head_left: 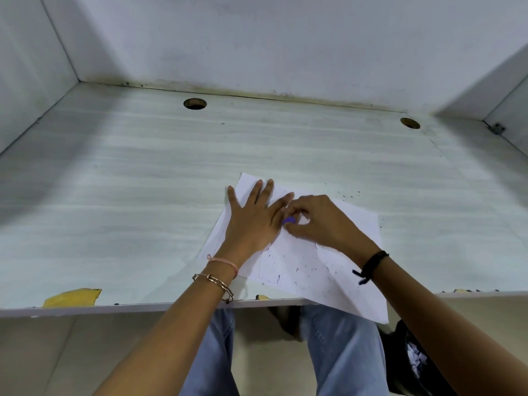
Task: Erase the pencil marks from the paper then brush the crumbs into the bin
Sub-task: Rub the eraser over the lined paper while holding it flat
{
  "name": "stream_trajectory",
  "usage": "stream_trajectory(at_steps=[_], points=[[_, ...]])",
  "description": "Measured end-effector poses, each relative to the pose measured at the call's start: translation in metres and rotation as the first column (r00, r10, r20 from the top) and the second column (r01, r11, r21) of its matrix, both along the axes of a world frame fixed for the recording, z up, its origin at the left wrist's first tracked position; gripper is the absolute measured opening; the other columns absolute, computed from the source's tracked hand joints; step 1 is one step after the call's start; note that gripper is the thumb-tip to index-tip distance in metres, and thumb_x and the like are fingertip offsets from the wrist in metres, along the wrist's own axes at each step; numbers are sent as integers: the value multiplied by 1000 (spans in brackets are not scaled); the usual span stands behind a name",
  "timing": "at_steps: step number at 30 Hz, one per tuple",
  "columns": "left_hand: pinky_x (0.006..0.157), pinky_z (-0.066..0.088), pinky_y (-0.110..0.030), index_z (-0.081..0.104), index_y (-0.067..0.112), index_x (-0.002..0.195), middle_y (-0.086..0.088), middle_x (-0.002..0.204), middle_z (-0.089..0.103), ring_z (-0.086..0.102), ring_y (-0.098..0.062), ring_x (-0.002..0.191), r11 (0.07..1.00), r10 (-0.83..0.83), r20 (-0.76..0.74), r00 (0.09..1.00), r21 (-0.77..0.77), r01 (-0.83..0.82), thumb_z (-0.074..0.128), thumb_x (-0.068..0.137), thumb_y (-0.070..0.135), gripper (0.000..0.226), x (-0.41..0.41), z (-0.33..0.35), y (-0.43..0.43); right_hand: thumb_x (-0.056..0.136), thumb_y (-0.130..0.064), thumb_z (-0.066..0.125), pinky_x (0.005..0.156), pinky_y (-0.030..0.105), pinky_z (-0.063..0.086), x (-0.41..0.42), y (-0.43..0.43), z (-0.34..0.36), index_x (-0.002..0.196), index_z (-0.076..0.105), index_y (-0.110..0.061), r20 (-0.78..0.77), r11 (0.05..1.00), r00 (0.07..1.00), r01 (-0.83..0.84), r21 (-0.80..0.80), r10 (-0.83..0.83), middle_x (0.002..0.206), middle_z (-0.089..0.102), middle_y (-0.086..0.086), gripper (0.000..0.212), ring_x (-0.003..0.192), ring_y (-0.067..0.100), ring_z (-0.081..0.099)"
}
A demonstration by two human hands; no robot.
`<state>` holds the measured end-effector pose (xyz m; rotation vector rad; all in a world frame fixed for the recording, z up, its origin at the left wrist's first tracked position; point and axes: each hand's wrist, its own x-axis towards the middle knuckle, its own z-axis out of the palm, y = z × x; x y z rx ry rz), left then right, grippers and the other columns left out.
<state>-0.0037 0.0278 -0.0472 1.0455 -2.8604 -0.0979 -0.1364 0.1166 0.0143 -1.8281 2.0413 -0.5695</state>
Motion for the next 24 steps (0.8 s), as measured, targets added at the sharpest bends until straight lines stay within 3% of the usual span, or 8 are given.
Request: stream_trajectory(at_steps=[2, 6, 11, 14, 16, 20, 24], points=[[106, -1, -72, -4, 45, 151, -4, 163, -7, -9, -24, 150, 1000, -9, -3, 1000, -5, 9, 12, 103, 47, 51, 1, -1, 1, 77, -13, 70, 57, 9, 37, -4, 1, 1, 80, 70, -14, 14, 999, 1000, -26, 35, 25, 71, 63, -11, 3, 62, -5, 52], [108, -2, -70, 3, 48, 150, 0, 164, -3, -6, -19, 150, 999, 35, -57, 998, 15, -34, 10, 104, 44, 47, -1, -1, 0, 78, -14, 68, 62, 15, 35, -16, -10, 1, 76, 67, -15, 2, 993, 996, 92, -67, -92, 74, 64, -6, 3, 65, 1, 52], [107, -3, -71, -1, 47, 151, -2, 163, -6, -9, -21, 150, 1000, -2, -26, 1000, 19, 2, 11, 103, 46, 49, 0, 1, 2, 78, -18, 69, 57, 12, 37, -6, 3, 3, 77, 69, -19, -20, 995, 997, -70, 71, 71, 71, 65, -9, 1, 61, 1, 50], [108, -1, -71, 0, 47, 150, -1, 164, -4, -6, -20, 150, 1000, 20, -44, 999, 9, -20, 9, 103, 45, 48, -1, -1, 1, 78, -19, 68, 63, 19, 37, -16, -7, 1, 77, 68, -17, -60, 997, 997, 50, -52, -53, 73, 63, -9, 2, 63, 1, 50], [107, 0, -71, 2, 46, 151, -1, 164, -3, -5, -20, 150, 999, 32, -45, 998, 4, -32, 3, 102, 47, 49, 0, -2, 0, 79, -16, 67, 62, 16, 35, -10, -7, 1, 75, 65, -17, -67, 995, 996, 48, -88, -54, 72, 60, -8, 4, 62, 1, 48], [107, -1, -72, 1, 46, 151, -2, 164, -3, -5, -22, 150, 1000, 4, -31, 1000, 3, -4, 1, 100, 50, 52, 0, -2, 0, 79, -17, 71, 58, 10, 37, -6, 4, 9, 80, 72, -19, -7, 992, 994, -106, 73, 107, 70, 62, -14, 2, 63, -2, 50], [108, 3, -72, 8, 39, 153, 3, 164, 0, -1, -21, 150, 1000, 0, -27, 1000, -2, 0, 2, 99, 47, 55, 1, -3, -3, 79, -16, 71, 63, 12, 39, -10, -11, 3, 84, 73, -15, -14, 997, 1000, 1, -73, -2, 73, 62, -13, 6, 67, -2, 53]])
